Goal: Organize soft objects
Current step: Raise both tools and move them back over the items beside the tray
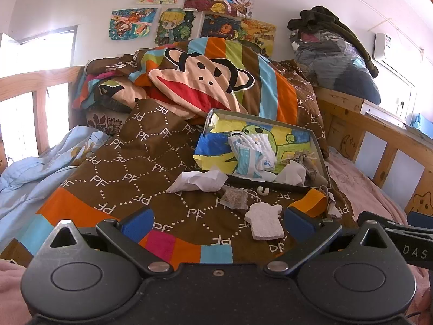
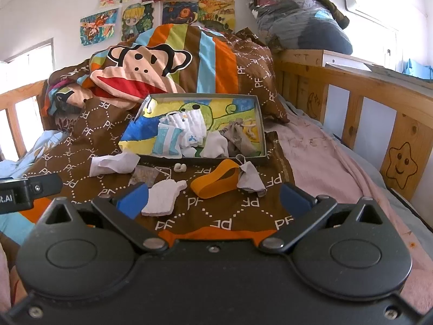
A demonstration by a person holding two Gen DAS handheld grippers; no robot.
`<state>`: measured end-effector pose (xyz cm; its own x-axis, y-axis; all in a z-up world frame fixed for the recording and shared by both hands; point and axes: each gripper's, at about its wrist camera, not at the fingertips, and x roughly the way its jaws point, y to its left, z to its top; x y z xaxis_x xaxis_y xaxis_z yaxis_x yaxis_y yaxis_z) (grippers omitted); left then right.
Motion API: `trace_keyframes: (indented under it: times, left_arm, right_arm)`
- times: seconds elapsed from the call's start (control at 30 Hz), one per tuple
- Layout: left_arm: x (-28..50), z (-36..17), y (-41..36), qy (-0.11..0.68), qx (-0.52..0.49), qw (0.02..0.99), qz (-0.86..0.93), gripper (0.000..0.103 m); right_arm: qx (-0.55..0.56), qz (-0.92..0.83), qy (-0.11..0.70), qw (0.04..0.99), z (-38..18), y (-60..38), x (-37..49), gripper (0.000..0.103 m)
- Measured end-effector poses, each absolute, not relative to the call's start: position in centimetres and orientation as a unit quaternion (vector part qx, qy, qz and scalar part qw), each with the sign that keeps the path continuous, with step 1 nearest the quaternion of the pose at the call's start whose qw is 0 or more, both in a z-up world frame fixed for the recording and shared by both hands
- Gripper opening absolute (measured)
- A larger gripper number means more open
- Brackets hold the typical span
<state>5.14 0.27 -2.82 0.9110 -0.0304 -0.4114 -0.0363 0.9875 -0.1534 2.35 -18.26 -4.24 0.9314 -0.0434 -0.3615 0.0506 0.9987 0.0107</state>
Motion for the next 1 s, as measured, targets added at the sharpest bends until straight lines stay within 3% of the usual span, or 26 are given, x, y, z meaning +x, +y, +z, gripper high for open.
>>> trace_keyframes:
  times: [1.0]
  left_arm:
    - [5.17, -2.89, 0.13, 0.215, -0.076, 0.974, -0.002, 0.102]
  right_arm:
    - [0.007, -0.027, 0.206, 0.978, -4.85, -17.79, 3.21, 0.103]
